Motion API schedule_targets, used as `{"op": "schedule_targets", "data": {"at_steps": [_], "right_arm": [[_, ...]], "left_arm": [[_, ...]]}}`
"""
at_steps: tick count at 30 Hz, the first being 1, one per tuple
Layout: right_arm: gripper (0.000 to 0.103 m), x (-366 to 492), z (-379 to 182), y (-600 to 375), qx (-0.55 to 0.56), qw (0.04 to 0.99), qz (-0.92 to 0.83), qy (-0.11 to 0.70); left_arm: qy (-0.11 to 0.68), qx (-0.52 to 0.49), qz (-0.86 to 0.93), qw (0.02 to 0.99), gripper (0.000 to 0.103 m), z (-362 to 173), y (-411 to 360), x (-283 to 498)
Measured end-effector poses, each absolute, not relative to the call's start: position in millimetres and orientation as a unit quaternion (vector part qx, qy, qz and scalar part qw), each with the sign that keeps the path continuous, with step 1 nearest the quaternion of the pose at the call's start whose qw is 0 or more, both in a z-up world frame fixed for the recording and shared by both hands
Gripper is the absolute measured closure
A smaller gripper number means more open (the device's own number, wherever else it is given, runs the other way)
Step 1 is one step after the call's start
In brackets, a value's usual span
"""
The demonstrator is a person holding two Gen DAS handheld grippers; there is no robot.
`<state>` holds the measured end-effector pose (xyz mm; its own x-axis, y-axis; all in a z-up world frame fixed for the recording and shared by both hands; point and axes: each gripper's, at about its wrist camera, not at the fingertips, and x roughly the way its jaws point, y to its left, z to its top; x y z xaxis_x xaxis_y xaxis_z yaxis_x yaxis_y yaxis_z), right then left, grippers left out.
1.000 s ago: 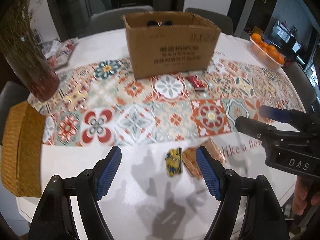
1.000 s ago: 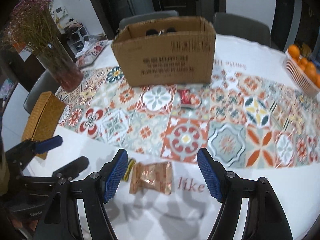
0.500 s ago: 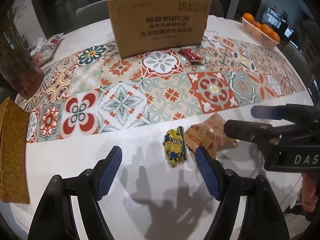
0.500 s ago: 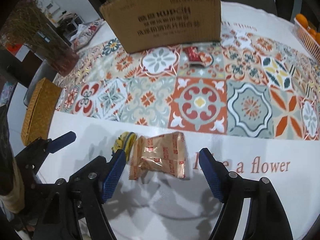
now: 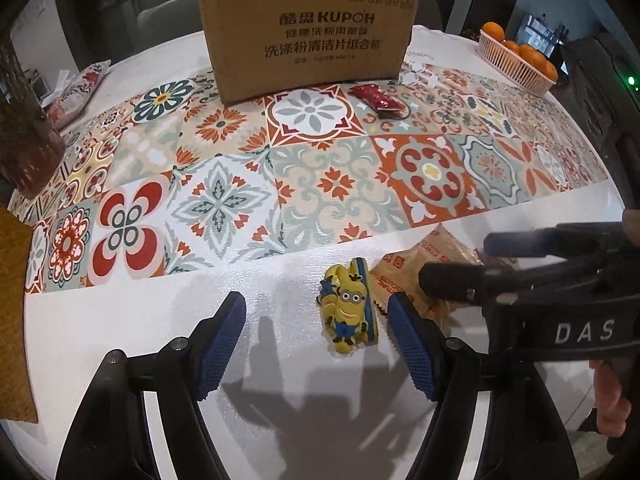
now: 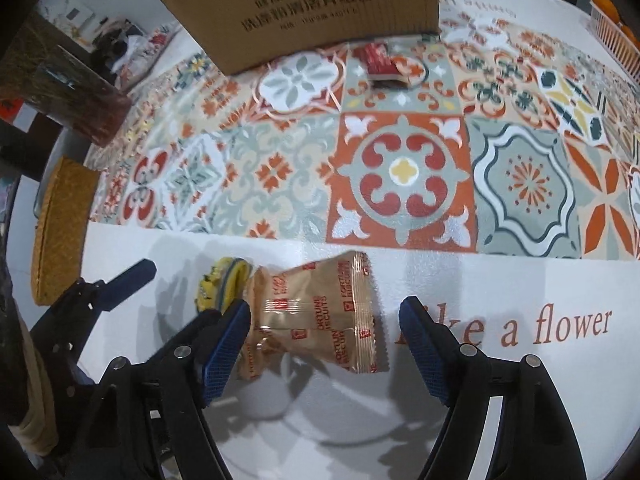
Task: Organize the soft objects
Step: 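Move both tools down toward the Minion figure and gold biscuit packet, then grasp the yellow Minion figure with the left tool while the right tool grasps the gold biscuit packet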
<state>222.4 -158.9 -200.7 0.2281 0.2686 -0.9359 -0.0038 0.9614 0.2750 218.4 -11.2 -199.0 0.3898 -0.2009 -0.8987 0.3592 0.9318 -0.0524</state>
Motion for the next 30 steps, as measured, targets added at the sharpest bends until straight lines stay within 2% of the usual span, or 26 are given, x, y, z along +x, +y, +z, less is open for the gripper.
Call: {"op": "schedule_targets", "data": {"at_steps": [7, 14, 17, 19, 22, 28, 30], "right_arm": [[0.025, 227.2, -209.5, -150.8, 0.102, 0.771, 0.090, 0.623], [0.026, 229.4, -211.3, -144.3, 0.076, 0.776, 0.089, 0.619], [0.034, 228.1, -210.4, -144.1, 0.069, 0.780, 0.088, 0.615], [0.040, 228.0, -209.9, -143.7, 0.068, 0.781, 0.088, 0.614], [0.044, 227.6, -209.5, -145.3, 0.072, 0.785, 0.091, 0.608], [0.056, 221.0, -201.2, -150.5, 0.070, 0.796, 0.094, 0.594], [0.057, 221.0, -199.7, -150.1, 0.071, 0.797, 0.095, 0.592]], "left_arm": [[0.534, 0.071, -0.168, 0.826, 0.040, -211.7, -12.6, 224.3], [0.539, 0.070, -0.162, 0.824, 0.065, -219.2, -10.5, 225.8], [0.539, 0.067, -0.162, 0.824, 0.073, -219.4, -8.5, 226.7], [0.540, 0.060, -0.161, 0.824, 0.075, -219.0, -6.3, 227.8], [0.542, 0.050, -0.161, 0.824, 0.078, -218.4, -3.6, 228.6], [0.543, 0.031, -0.167, 0.823, 0.080, -212.8, -2.6, 228.7], [0.541, 0.022, -0.170, 0.823, 0.080, -209.2, -1.8, 228.6]]}}
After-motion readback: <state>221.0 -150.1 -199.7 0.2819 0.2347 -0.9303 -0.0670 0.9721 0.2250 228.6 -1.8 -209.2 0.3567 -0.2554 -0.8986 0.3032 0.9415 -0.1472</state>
